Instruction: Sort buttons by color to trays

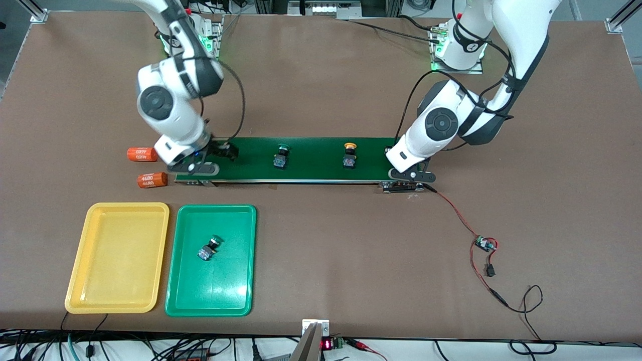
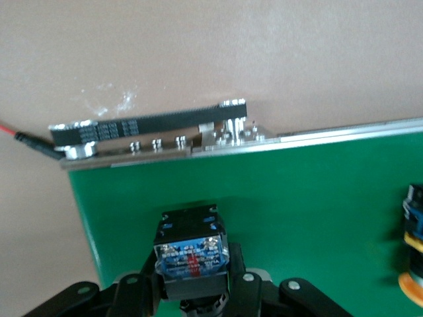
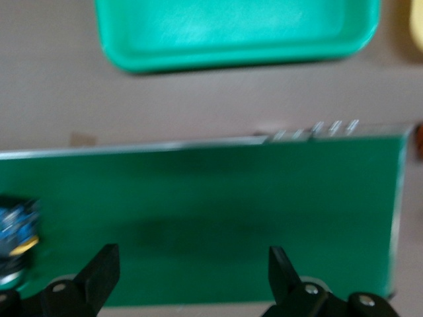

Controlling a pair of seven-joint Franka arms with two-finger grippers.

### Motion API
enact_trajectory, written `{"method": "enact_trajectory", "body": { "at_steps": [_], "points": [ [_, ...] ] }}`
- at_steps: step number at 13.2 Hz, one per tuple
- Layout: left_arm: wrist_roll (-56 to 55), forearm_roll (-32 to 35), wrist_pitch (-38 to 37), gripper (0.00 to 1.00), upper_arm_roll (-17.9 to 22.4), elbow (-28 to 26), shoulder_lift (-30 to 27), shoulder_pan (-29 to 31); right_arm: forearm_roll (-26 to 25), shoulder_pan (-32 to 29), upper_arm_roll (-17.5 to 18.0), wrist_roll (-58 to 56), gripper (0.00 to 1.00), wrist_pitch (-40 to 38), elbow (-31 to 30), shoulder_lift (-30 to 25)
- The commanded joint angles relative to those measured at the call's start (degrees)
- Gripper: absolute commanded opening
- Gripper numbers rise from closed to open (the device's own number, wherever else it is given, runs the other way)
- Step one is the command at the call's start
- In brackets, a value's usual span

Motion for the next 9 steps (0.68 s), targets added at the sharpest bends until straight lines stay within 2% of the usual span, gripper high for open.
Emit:
{"method": "enact_trajectory", "body": {
  "at_steps": [1, 2, 3, 4, 5, 9],
  "points": [
    [-0.72, -0.99, 1.68, 0.0, 0.25, 1.3, 1.16, -0.11, 0.73, 3.59, -0.4, 6.34, 1.0, 3.11, -1.79, -1.12],
    [-0.72, -0.9, 1.69, 0.01, 0.25, 1.3, 1.25, -0.11, 0.73, 3.86, -0.4, 8.63, 1.0, 4.25, -1.79, -0.43],
    [-0.64, -0.81, 1.69, 0.1, 0.25, 1.38, 1.16, -0.11, 0.73, 3.95, -0.4, 10.74, 1.0, 5.57, -1.53, 0.36],
    [-0.72, -1.16, 1.69, 0.62, 0.25, 1.38, 1.07, -0.11, 0.65, 4.12, -0.4, 11.63, 1.0, 6.37, -1.18, 1.42],
    [-0.11, -0.99, 1.69, 1.0, 0.16, 1.47, 0.46, -0.11, -0.14, 4.38, -0.4, 11.2, 1.0, 6.64, -0.66, 2.65],
    [0.07, -0.73, 0.72, 1.0, 1.12, 4.18, -4.63, 0.06, -1.8, 7.02, -0.48, 9.7, 1.0, 6.64, 3.12, 6.25]
  ]
}}
